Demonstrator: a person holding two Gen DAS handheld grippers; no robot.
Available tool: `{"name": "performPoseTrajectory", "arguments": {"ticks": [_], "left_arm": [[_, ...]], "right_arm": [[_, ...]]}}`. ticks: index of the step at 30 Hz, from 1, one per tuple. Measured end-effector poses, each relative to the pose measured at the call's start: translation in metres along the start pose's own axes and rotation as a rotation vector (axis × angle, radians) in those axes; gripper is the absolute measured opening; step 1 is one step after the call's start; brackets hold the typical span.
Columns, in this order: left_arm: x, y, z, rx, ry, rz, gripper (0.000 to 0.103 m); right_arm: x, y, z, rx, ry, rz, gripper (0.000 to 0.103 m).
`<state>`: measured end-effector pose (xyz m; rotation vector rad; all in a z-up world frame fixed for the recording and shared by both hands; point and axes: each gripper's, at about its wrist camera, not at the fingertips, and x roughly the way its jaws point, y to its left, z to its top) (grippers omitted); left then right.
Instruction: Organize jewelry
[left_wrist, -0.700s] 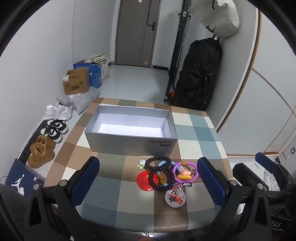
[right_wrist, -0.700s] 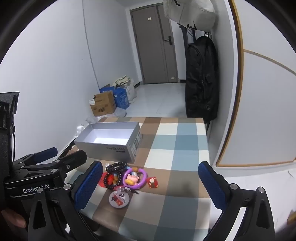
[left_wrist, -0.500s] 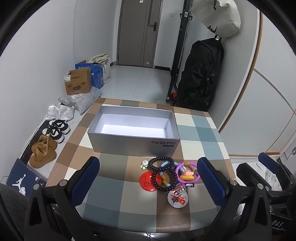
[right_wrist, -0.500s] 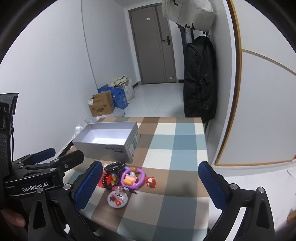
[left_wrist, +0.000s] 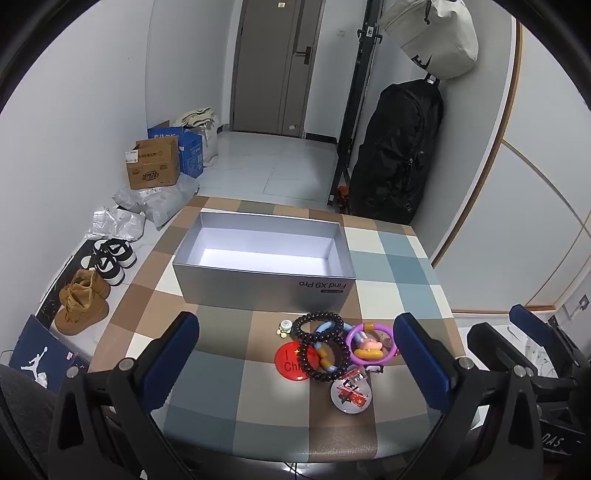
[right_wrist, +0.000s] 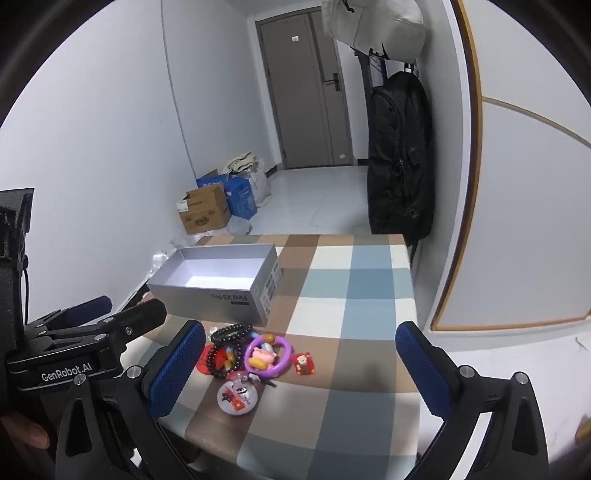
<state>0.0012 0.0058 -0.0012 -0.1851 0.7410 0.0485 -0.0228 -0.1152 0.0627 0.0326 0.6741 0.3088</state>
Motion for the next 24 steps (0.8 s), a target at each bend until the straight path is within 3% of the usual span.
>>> {"name": "performPoseTrajectory", "arguments": {"ticks": [24], "left_arm": [[-0.0003, 0.0063, 0.0, -0.034, 0.008, -0.014, 0.102]], "right_arm": [[0.0013, 0.0003, -0.003, 0.012, -0.003, -0.007, 0.103]]}}
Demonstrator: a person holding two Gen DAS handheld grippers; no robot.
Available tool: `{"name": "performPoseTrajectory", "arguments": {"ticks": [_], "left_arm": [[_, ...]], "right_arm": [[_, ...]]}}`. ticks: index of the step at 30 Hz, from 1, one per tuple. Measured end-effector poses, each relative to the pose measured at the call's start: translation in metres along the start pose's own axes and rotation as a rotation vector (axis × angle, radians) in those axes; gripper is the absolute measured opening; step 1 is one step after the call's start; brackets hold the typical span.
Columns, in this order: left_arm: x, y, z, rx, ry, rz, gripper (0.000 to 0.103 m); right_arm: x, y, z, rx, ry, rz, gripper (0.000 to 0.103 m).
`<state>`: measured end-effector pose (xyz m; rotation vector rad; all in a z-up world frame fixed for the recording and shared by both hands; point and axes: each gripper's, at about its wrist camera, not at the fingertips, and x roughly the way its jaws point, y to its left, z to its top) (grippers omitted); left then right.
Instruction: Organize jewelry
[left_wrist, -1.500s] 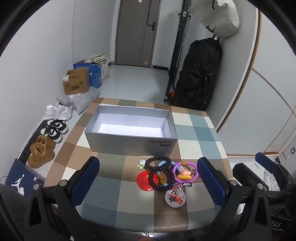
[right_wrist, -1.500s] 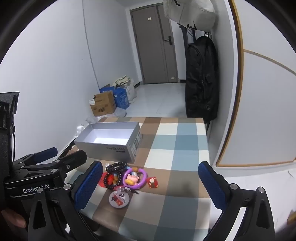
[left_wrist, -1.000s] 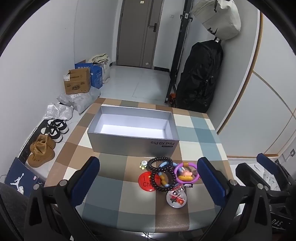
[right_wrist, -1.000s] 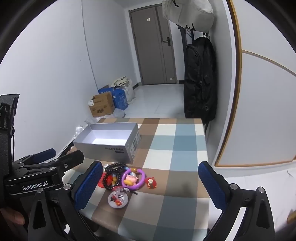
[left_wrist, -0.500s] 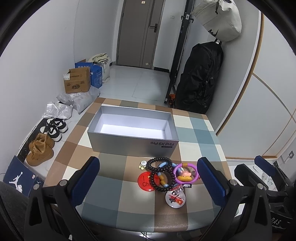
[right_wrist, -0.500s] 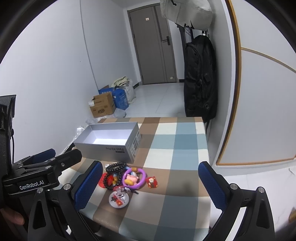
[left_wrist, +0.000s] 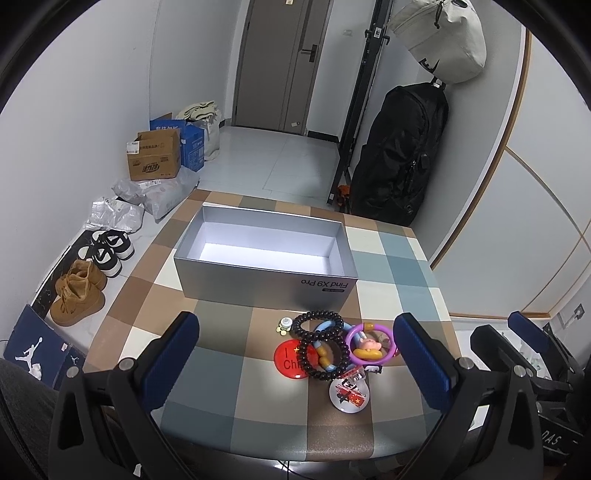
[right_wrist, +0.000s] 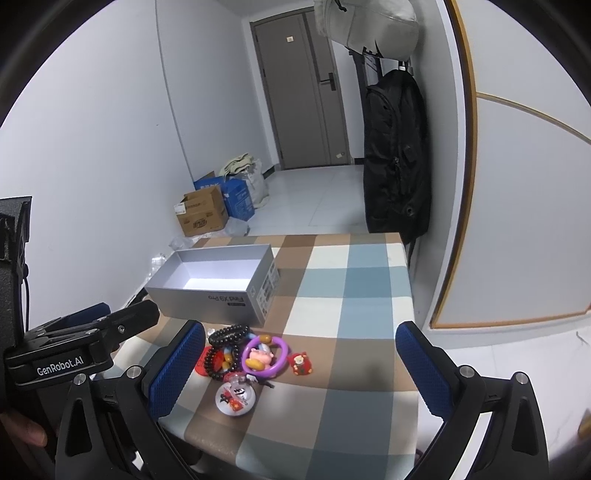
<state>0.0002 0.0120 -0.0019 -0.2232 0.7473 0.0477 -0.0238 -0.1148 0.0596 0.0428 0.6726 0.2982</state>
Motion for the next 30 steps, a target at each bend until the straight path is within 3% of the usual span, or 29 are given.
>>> {"name": "performPoseTrajectory", "arguments": {"ticks": [30], "left_arm": [[0.0042, -0.0036, -0.0008, 0.0, 0.014, -0.016, 0.102]], "right_arm": [[0.003, -0.0022, -0.0006, 0.011, 0.012, 0.001, 0.103]]}}
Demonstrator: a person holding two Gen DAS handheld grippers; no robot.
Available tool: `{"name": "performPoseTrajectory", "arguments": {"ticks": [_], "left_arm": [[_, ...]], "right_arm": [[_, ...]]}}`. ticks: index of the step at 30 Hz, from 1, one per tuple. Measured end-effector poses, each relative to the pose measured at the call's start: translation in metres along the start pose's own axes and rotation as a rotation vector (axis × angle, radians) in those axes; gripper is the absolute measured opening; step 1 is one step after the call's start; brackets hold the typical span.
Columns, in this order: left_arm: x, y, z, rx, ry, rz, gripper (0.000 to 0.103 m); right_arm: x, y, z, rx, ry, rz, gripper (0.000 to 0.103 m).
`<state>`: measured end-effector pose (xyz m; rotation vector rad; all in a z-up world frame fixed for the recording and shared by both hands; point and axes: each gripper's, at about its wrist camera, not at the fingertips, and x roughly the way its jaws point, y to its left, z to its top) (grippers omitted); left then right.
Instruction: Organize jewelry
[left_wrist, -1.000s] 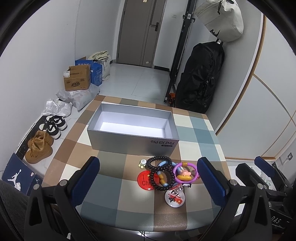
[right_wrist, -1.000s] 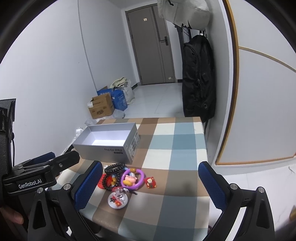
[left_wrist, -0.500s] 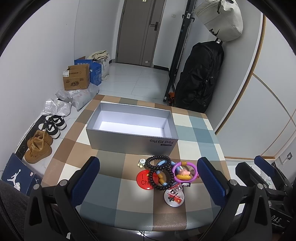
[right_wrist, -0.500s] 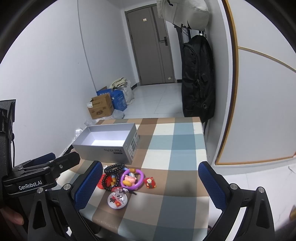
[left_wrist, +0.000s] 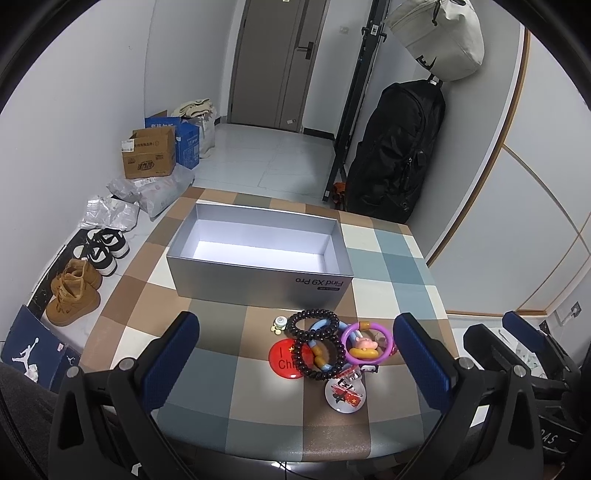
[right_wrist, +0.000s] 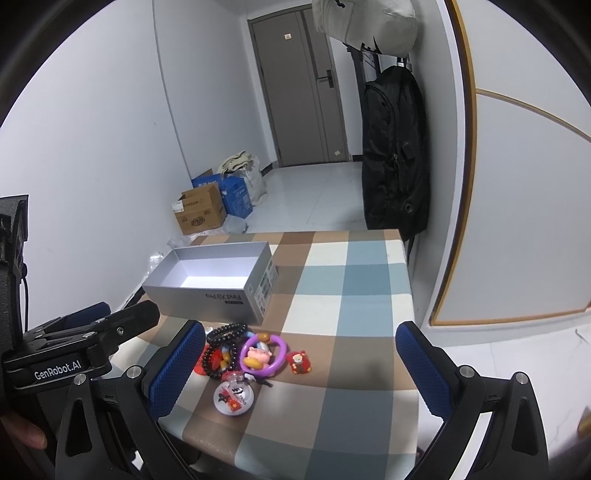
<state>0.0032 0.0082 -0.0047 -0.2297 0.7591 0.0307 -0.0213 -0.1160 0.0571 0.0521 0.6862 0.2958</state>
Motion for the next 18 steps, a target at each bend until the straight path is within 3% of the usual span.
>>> {"name": "performPoseTrajectory", "arguments": {"ticks": [8, 14, 18], "left_arm": [[0.008, 0.008, 0.003, -0.013, 0.038, -0.024, 0.102], [0.017, 0.037, 0.014, -0.104, 0.094, -0.036, 0.102], [0.029, 0.056, 0.015, -0.168, 0.144, -0.018, 0.102]], "right_arm": [[0.011, 0.003, -0.004, -0.01, 0.045, -0.006, 0.103], [0.034, 0.004, -0.016, 0.024, 0.182, 0.057, 0.103], [0.049, 0.015, -0.028, -0.015, 0.266, 0.086, 0.097]]}}
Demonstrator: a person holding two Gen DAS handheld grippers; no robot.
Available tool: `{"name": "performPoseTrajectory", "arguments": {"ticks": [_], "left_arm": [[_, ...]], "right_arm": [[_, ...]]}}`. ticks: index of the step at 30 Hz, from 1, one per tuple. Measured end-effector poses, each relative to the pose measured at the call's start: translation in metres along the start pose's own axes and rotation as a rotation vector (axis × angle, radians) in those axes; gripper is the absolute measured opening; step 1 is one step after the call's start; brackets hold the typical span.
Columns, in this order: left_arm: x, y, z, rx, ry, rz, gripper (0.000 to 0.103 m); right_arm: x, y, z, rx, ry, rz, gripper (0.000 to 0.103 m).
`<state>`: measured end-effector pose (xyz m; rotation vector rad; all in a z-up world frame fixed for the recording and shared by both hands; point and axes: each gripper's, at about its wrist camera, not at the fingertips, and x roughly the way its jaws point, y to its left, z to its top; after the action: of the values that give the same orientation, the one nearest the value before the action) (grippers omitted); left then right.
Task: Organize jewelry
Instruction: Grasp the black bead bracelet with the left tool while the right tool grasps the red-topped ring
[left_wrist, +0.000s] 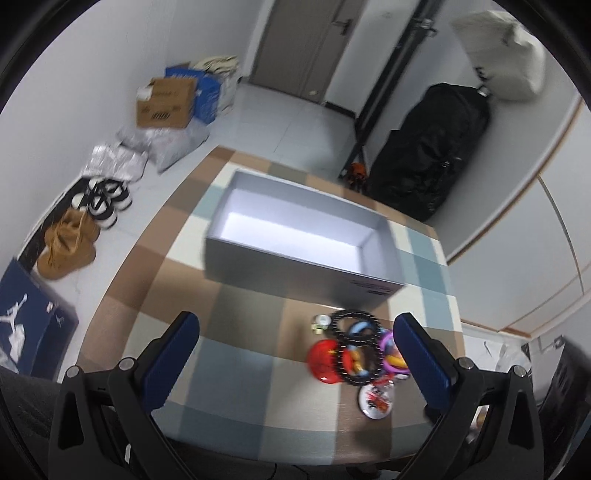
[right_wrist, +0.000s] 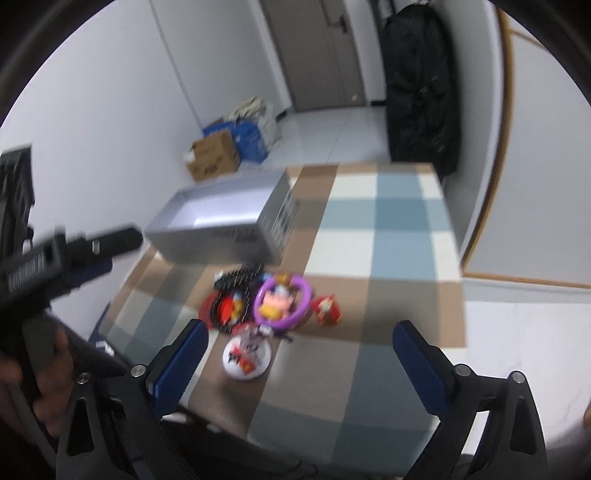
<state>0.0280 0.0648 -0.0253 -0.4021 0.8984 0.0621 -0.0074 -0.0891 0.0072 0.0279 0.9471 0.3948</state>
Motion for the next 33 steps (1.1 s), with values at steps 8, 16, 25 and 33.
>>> {"name": "performPoseTrajectory", "arguments": {"ticks": [8, 16, 25, 33], "left_arm": [[0.009, 0.012, 0.001, -0.032, 0.066, 0.009, 0.102], [0.015, 0.014, 0.0, -0.025, 0.112, 0.006, 0.102], [0.017, 0.018, 0.0, -0.028, 0.13, 0.007, 0.102], [0.021, 0.017, -0.001, -0.022, 0.134, 0.026, 0.102]], "right_arm": [[0.028, 0.023, -0.011, -0.066, 0.113, 0.03, 0.086], [0.037, 0.024, -0.003, -0.04, 0.117, 0.044, 0.064], [0.045, 0.026, -0.002, -0.048, 0.138, 0.026, 0.031], [0.048, 0.024, -0.003, -0.032, 0.153, 0.048, 0.016]]}}
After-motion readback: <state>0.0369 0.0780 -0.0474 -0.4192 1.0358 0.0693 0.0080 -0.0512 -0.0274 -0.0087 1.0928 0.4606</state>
